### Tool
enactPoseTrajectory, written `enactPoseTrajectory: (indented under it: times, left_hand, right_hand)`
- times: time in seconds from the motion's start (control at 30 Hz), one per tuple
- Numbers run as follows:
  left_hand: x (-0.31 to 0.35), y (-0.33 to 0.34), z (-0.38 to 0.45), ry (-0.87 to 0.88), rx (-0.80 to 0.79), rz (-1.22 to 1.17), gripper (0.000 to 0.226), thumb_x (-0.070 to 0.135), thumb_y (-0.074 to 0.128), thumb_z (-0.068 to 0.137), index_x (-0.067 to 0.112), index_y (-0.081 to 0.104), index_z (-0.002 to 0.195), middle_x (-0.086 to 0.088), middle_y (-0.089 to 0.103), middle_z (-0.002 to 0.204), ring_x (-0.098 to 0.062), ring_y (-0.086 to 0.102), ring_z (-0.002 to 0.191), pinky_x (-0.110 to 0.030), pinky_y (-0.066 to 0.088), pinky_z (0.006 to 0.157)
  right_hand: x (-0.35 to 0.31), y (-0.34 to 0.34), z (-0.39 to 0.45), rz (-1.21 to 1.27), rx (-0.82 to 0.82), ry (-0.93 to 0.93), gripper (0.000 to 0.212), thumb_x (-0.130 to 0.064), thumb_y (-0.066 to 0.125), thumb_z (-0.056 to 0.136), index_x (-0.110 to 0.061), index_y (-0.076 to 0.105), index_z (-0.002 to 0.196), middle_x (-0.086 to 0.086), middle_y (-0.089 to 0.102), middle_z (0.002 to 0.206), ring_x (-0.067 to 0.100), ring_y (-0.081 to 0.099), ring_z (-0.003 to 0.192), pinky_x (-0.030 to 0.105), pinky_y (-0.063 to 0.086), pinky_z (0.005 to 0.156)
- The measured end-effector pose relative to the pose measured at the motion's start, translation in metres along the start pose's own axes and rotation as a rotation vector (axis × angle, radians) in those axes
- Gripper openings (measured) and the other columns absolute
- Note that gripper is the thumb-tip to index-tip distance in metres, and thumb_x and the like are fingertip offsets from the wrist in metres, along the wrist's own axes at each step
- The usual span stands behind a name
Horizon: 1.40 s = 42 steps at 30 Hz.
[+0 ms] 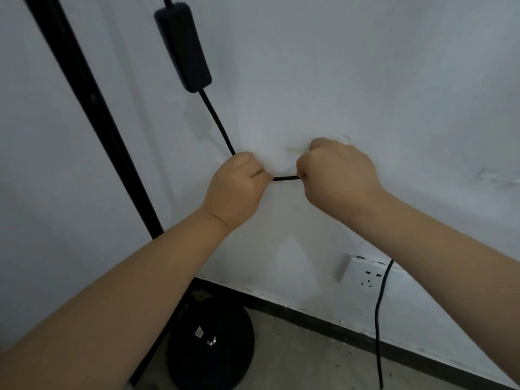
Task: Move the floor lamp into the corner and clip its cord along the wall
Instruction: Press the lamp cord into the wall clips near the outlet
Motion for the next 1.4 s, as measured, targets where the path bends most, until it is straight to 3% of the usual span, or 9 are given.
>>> enactPoseTrajectory:
  times: [0.1,0.27,0.57,0.67,0.73,0.8,0.93,1.2,1.4]
  left_hand:
    - [0.003,-0.007,0.001,-0.006,0.037,0.204,0.020,-0.004,0.071,0.065,0.005,0.066,0.048,-0.007,0.061,0.039,-0.020,0.066,0.050,-0.066,0.049,0.074]
    - [0.005,-0.013,0.002,-0.013,0.086,0.212,0.018,-0.008,0.077,0.061,0.002,0.064,0.052,-0.010,0.066,0.047,-0.021,0.067,0.054,-0.066,0.047,0.078]
    - [0.017,-0.007,0.005,0.048,0.023,0.172,0.016,-0.018,0.069,0.061,-0.002,0.066,0.059,-0.014,0.067,0.056,-0.026,0.065,0.056,-0.064,0.046,0.082]
    - [0.022,-0.006,0.006,0.026,-0.010,0.162,0.017,-0.016,0.060,0.066,-0.002,0.068,0.065,-0.014,0.070,0.060,-0.028,0.067,0.061,-0.064,0.045,0.084]
    - [0.032,-0.004,0.005,0.024,-0.039,0.120,0.021,-0.009,0.049,0.071,-0.002,0.069,0.071,-0.015,0.071,0.065,-0.029,0.068,0.065,-0.063,0.047,0.084]
    - [0.050,0.001,0.004,0.061,-0.072,0.047,0.023,-0.007,0.047,0.070,-0.004,0.069,0.075,-0.017,0.072,0.069,-0.031,0.068,0.067,-0.057,0.052,0.080]
    - [0.096,0.018,0.005,0.157,-0.148,-0.144,0.024,-0.008,0.046,0.074,-0.007,0.069,0.080,-0.020,0.073,0.072,-0.031,0.068,0.066,-0.037,0.059,0.062]
    - [0.150,0.048,0.010,0.113,-0.143,-0.408,0.014,0.002,0.058,0.076,-0.005,0.070,0.076,-0.018,0.073,0.071,-0.032,0.067,0.065,-0.034,0.055,0.067]
    - [0.161,0.056,0.043,-0.039,-0.102,-0.523,0.008,-0.001,0.064,0.076,-0.004,0.071,0.078,-0.021,0.070,0.069,-0.036,0.063,0.067,-0.029,0.038,0.066]
  right_hand:
    - [0.001,-0.003,-0.001,-0.022,0.014,0.002,0.025,0.001,0.043,0.084,-0.004,0.062,0.098,0.012,0.055,0.105,0.025,0.037,0.070,0.028,0.029,0.054]
    - [0.014,-0.007,-0.010,-0.047,0.046,0.034,0.022,0.004,0.044,0.080,-0.003,0.063,0.091,0.014,0.054,0.099,0.025,0.033,0.060,0.022,0.013,0.044]
    - [0.045,0.023,-0.043,0.109,0.096,0.085,0.023,-0.001,0.047,0.084,-0.005,0.065,0.097,0.015,0.058,0.095,0.038,0.059,0.076,0.035,0.042,0.057]
    - [0.050,0.032,-0.058,0.337,0.151,0.070,0.026,0.000,0.048,0.084,-0.004,0.065,0.103,0.022,0.064,0.092,0.038,0.061,0.077,0.038,0.049,0.065]
    - [0.059,0.042,-0.069,0.532,0.140,0.110,0.027,0.000,0.049,0.085,-0.005,0.064,0.106,0.017,0.068,0.085,0.027,0.061,0.071,0.026,0.046,0.068]
    - [0.072,0.063,-0.084,0.772,0.050,0.201,0.027,-0.003,0.048,0.087,-0.010,0.064,0.108,0.001,0.067,0.073,0.003,0.053,0.052,0.007,0.041,0.054]
    - [0.103,0.103,-0.124,1.108,-0.118,0.428,0.020,-0.011,0.047,0.089,-0.015,0.066,0.086,-0.005,0.058,0.055,0.002,0.043,0.031,0.008,0.037,0.039]
    - [0.164,0.087,-0.188,1.260,-0.202,0.548,0.037,-0.019,0.032,0.093,-0.014,0.064,0.074,-0.005,0.056,0.039,0.010,0.051,0.038,0.026,0.055,0.060]
    - [0.207,0.027,-0.189,0.843,0.102,0.550,0.022,-0.014,0.052,0.086,-0.020,0.066,0.070,-0.012,0.048,0.037,0.000,0.041,0.035,0.004,0.032,0.038]
Point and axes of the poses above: each hand's wrist, its own z-axis towards the middle knuckle, its own y-axis out of the palm, x = y × z, the point moved 10 cm from there along z, towards the middle knuckle
